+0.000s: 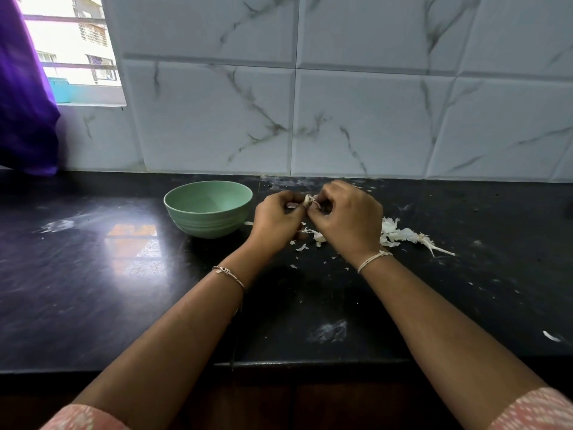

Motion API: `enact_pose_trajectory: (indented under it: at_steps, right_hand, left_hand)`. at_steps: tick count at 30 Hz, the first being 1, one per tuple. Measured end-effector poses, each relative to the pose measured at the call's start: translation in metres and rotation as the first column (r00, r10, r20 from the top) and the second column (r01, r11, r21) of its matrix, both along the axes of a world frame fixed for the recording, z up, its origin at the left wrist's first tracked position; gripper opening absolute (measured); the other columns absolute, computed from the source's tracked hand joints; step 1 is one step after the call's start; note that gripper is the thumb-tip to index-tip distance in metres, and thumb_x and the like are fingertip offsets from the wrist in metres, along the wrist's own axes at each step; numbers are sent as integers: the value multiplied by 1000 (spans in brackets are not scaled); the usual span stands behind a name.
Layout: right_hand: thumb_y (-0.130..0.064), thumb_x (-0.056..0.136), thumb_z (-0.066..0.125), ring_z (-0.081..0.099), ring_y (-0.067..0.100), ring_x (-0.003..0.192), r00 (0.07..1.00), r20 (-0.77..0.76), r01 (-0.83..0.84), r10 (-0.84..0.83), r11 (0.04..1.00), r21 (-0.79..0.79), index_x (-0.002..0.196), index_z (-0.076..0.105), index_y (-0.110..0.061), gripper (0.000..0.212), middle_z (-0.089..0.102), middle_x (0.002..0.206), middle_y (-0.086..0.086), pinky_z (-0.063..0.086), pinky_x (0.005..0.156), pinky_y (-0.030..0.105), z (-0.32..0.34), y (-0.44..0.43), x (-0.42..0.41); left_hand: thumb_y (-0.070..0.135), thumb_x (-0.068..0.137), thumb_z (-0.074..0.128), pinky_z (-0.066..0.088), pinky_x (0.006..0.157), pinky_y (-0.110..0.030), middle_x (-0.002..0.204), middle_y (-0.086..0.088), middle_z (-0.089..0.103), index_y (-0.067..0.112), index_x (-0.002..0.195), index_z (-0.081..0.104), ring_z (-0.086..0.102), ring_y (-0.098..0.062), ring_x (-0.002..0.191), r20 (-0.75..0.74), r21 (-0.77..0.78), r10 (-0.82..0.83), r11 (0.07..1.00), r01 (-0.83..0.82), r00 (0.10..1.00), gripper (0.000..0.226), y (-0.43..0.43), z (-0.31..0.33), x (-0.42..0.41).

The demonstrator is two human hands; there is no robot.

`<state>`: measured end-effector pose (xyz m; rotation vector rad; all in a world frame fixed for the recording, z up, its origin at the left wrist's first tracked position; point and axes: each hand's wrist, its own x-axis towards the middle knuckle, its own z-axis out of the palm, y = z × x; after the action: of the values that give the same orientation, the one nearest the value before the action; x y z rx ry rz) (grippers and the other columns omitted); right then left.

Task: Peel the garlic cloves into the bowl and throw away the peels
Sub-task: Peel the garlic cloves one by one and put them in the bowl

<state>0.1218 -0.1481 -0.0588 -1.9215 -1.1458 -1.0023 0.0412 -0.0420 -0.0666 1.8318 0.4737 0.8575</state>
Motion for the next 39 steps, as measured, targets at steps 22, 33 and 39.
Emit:
enact_pose_trajectory:
  at_steps: [22,33,39]
  right_hand:
    - [-9,91,60,68,15,82,901,-431,-12,-42,992,-123,101,67,-16,14,71,82,-4,55,79,34,3,-24,49]
    - [-10,86,71,66,18,75,461,-761,-505,456,840,197,91,70,-9,5,72,90,12,59,67,26,4,-9,23]
    - [-2,87,68,62,14,65,375,-779,-491,502,821,292,85,70,-12,11,69,78,5,57,61,19,3,-10,26]
  left_hand:
    - [1,75,80,60,61,-30,78,-13,67,5,86,69,62,-16,63,109,-231,-117,963,140,987,17,1,-1,-5]
    - [7,77,80,61,65,-34,73,-6,68,6,82,67,65,-19,68,90,-84,-67,994,75,994,14,2,-3,-1]
    - [8,81,76,57,55,-25,78,-9,66,5,90,66,64,-14,65,129,-280,-168,939,198,977,14,1,0,-4]
